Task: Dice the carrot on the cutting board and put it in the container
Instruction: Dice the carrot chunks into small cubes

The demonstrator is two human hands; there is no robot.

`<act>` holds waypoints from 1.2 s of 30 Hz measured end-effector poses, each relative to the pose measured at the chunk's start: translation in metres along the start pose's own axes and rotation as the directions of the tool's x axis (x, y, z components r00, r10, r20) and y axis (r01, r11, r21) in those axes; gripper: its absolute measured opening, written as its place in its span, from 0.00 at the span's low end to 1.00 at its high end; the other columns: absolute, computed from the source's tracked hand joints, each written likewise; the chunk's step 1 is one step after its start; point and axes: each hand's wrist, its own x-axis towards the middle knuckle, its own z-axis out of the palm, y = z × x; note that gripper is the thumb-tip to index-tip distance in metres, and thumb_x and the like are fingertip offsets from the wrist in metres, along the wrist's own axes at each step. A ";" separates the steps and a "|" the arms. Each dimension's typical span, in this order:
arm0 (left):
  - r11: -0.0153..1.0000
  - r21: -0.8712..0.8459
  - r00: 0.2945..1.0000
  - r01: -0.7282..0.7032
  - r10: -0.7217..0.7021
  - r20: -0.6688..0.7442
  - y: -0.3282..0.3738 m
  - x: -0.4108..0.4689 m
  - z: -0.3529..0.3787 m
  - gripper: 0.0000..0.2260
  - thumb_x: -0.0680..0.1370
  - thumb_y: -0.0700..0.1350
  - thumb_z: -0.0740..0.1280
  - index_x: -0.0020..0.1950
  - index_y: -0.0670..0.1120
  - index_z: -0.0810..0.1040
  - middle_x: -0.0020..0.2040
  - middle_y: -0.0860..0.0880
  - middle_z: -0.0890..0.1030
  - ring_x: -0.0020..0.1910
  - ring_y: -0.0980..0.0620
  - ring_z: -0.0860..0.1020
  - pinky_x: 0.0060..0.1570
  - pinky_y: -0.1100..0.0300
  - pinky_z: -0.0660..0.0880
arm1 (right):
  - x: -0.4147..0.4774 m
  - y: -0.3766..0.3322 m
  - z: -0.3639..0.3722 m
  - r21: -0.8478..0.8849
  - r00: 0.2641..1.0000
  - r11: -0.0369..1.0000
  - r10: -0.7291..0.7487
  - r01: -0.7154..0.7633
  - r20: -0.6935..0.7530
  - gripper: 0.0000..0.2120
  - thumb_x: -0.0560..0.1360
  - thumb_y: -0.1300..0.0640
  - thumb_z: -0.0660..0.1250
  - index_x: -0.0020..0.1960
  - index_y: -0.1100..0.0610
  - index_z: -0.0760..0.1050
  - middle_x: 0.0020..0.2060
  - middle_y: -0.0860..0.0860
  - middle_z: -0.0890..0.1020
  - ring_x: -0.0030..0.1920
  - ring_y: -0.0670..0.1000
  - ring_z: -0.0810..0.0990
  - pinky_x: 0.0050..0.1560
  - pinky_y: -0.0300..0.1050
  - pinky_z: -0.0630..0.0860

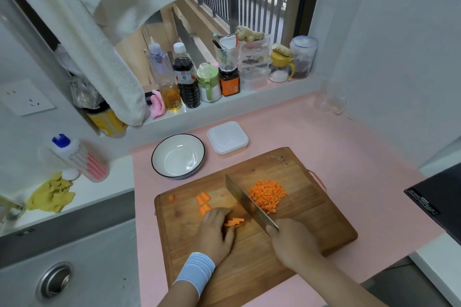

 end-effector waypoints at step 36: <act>0.991 -0.107 0.995 -0.085 0.089 0.033 -0.012 -0.007 0.005 0.13 0.69 0.49 0.72 0.53 0.51 0.81 0.50 0.57 0.77 0.54 0.60 0.70 0.58 0.75 0.62 | -0.004 -0.021 0.033 0.085 0.998 0.994 0.063 -0.062 0.000 0.15 0.82 0.45 0.58 0.49 0.51 0.79 0.43 0.46 0.82 0.48 0.52 0.81 0.47 0.46 0.76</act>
